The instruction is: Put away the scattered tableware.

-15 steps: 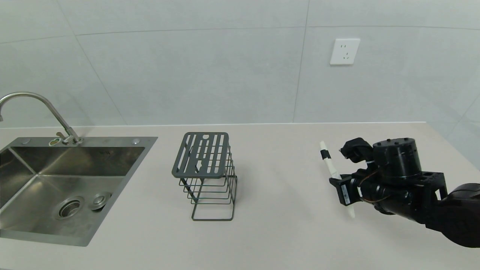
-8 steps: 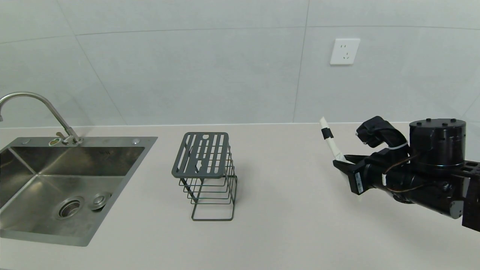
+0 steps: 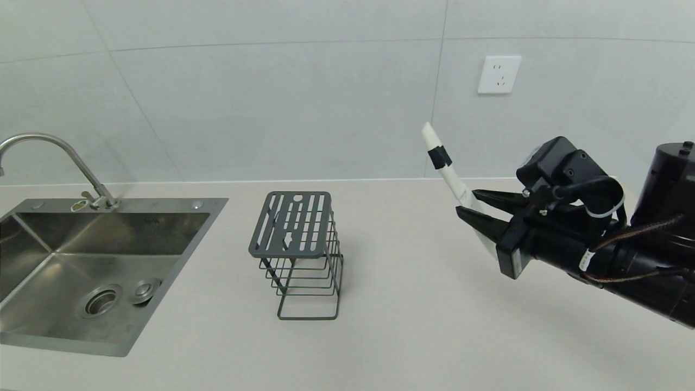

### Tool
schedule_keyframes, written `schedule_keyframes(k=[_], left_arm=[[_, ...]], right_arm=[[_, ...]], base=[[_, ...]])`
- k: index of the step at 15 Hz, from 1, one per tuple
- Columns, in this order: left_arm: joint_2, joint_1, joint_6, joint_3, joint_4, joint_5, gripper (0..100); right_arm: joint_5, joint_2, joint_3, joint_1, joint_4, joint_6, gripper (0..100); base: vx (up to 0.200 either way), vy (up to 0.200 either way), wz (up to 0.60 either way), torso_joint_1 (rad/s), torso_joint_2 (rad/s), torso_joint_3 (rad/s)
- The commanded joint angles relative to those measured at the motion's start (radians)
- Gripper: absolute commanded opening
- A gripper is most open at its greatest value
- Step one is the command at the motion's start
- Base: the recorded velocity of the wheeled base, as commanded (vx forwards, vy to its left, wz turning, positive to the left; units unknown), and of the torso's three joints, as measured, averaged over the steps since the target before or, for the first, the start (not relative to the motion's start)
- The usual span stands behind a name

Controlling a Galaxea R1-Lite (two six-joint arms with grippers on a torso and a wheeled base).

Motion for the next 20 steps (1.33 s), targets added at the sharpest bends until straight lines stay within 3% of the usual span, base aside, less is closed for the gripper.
schedule_keyframes(k=[1, 3, 7, 9, 11, 15, 17, 20], left_arm=[[0.072, -0.001, 0.002, -0.105, 0.021, -0.046, 100], [0.256, -0.010, 0.004, -0.254, 0.021, -0.162, 100], [0.515, -0.067, 0.002, -0.320, -0.033, -0.368, 100], [0.632, -0.104, 0.002, -0.315, -0.160, -0.429, 100], [0.767, -0.156, 0.005, -0.317, -0.286, -0.468, 100], [1.024, -0.311, 0.007, -0.295, -0.590, -0.558, 100], [1.170, -0.391, 0.010, -0.265, -0.811, -0.659, 100], [1.253, -0.452, 0.007, -0.236, -0.967, -0.673, 100]], right_arm=[[-0.004, -0.007, 0.001, 0.066, -0.015, -0.004, 0], [0.014, -0.015, 0.032, 0.072, -0.053, -0.119, 0], [0.094, -0.040, 0.095, 0.074, -0.075, -0.142, 0], [0.177, -0.061, 0.135, 0.074, -0.073, -0.143, 0], [0.195, -0.063, 0.129, 0.074, -0.076, -0.142, 0], [0.197, -0.066, 0.138, 0.080, -0.089, -0.143, 0], [0.200, -0.086, 0.147, 0.092, -0.096, -0.143, 0], [0.197, -0.159, 0.196, 0.097, -0.096, -0.142, 0]], base=[[0.000, 0.000, 0.00, 0.000, 0.00, 0.000], [0.000, 0.000, 0.00, 0.000, 0.00, 0.000], [0.000, 0.000, 0.00, 0.000, 0.00, 0.000], [0.000, 0.000, 0.00, 0.000, 0.00, 0.000], [0.000, 0.000, 0.00, 0.000, 0.00, 0.000], [0.000, 0.000, 0.00, 0.000, 0.00, 0.000], [0.000, 0.000, 0.00, 0.000, 0.00, 0.000], [0.000, 0.000, 0.00, 0.000, 0.00, 0.000]])
